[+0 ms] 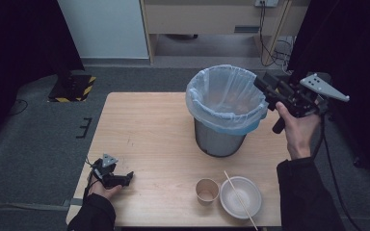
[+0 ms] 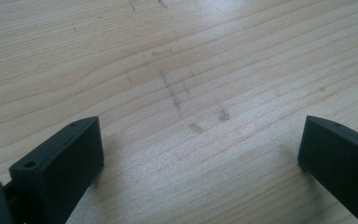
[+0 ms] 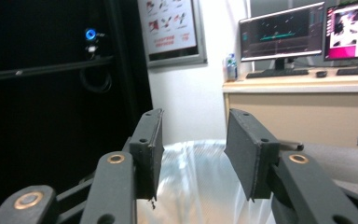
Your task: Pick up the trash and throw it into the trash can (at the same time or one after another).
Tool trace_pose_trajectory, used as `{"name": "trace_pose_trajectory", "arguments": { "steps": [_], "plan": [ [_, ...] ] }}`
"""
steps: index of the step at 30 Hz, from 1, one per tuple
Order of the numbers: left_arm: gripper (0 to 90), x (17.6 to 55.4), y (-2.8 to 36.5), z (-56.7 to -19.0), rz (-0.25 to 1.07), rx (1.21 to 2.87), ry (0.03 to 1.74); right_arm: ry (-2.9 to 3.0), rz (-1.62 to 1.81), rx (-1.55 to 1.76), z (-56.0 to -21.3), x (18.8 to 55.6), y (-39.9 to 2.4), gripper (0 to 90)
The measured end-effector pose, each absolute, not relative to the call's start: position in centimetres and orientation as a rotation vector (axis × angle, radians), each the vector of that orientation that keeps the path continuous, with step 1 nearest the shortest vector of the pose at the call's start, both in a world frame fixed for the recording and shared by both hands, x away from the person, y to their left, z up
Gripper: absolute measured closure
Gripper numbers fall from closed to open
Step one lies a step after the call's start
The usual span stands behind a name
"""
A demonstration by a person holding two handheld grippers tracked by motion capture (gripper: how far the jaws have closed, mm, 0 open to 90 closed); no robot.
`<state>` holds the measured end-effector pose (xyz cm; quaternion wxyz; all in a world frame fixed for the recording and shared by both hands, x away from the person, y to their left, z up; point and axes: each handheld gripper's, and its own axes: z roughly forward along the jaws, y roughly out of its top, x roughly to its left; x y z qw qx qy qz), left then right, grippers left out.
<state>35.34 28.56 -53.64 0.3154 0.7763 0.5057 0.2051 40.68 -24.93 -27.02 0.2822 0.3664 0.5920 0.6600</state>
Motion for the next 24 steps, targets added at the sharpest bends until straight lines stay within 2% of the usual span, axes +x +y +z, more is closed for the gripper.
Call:
{"name": "trace_pose_trajectory", "arguments": {
  "steps": [9, 12, 24],
  "plan": [
    [0.0, 35.4, 28.5, -53.6, 0.541, 2.044, 1.332, 1.715, 1.700, 0.983, -30.6, 37.1, -24.7, 53.4],
    [0.0, 35.5, 28.5, -53.6, 0.540, 2.045, 1.330, 1.779, 1.671, 0.989, -32.8, 35.7, -24.5, 52.2],
    [0.0, 35.5, 28.5, -53.6, 0.540, 2.046, 1.330, 1.943, 1.581, 1.040, -38.4, 32.8, -23.7, 49.2]
  ]
}}
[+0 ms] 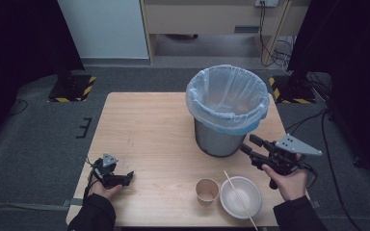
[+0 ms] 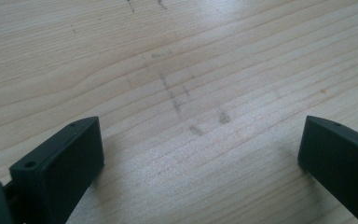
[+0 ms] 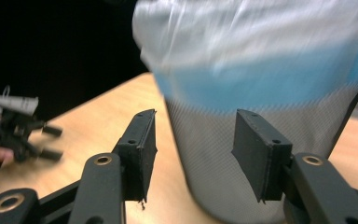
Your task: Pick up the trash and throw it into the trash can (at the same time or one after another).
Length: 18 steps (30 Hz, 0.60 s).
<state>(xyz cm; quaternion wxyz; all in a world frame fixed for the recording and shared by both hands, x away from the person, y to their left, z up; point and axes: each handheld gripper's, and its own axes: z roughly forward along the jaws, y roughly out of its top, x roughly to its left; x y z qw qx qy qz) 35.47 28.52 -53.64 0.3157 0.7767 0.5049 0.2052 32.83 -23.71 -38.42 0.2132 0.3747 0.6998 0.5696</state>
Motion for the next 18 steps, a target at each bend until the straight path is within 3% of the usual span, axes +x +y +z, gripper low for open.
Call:
{"name": "trace_pose_trajectory", "arguments": {
  "steps": [18],
  "plan": [
    [0.0, 35.5, 28.5, -53.6, 0.541, 2.046, 1.331, 2.136, 1.437, 1.150, -45.3, 28.7, -24.1, 46.3]
  ]
}}
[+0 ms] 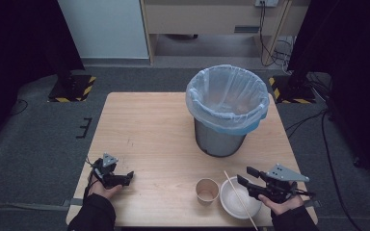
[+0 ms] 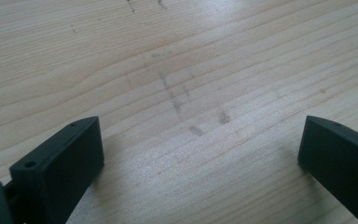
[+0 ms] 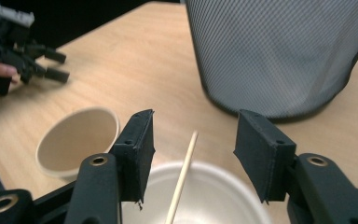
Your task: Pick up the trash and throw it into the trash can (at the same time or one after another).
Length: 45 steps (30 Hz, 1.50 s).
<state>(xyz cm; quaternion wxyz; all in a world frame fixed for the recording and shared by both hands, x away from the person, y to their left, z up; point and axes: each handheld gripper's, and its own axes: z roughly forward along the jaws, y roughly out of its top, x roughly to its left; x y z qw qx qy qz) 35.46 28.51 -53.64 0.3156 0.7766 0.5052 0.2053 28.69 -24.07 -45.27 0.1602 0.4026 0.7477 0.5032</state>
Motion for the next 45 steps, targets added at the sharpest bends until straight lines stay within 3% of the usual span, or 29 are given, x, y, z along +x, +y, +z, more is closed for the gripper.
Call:
{"name": "trace_pose_trajectory", "arguments": {
  "steps": [13, 26, 45],
  "plan": [
    [0.0, 35.5, 28.5, -53.6, 0.541, 2.045, 1.331, 2.361, 1.239, 1.190, -48.3, 27.9, -22.7, 50.5],
    [0.0, 35.5, 28.5, -53.6, 0.541, 2.045, 1.331, 2.423, 1.151, 1.272, -48.7, 27.9, -22.7, 67.4],
    [0.0, 35.5, 28.5, -53.6, 0.541, 2.045, 1.331, 2.448, 1.091, 1.299, -48.8, 28.1, -23.0, 84.8]
  ]
}}
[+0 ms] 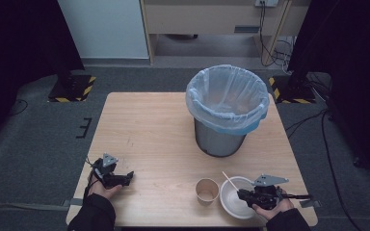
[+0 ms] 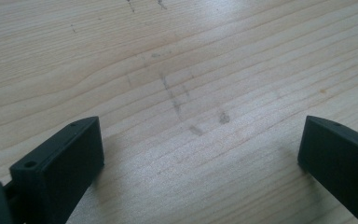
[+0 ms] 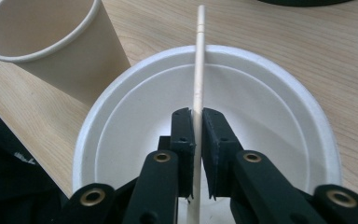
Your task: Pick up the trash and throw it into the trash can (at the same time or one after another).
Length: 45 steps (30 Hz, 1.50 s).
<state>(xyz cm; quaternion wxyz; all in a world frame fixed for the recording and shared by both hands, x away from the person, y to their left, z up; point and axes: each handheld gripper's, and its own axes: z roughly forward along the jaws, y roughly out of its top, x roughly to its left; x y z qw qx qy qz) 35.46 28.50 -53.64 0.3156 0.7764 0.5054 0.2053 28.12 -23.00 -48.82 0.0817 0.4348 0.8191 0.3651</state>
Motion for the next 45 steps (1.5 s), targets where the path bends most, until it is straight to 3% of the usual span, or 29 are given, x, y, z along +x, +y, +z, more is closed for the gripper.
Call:
{"name": "trace_pose_trajectory", "arguments": {
  "steps": [15, 45],
  "plan": [
    [0.0, 35.5, 28.5, -53.6, 0.541, 2.045, 1.331, 2.329, 1.281, 1.290, -47.3, 28.3, -24.0, 85.7],
    [0.0, 35.5, 28.5, -53.6, 0.541, 2.045, 1.331, 1.897, 1.780, 1.090, -40.8, 28.4, -26.0, 85.8]
  ]
}}
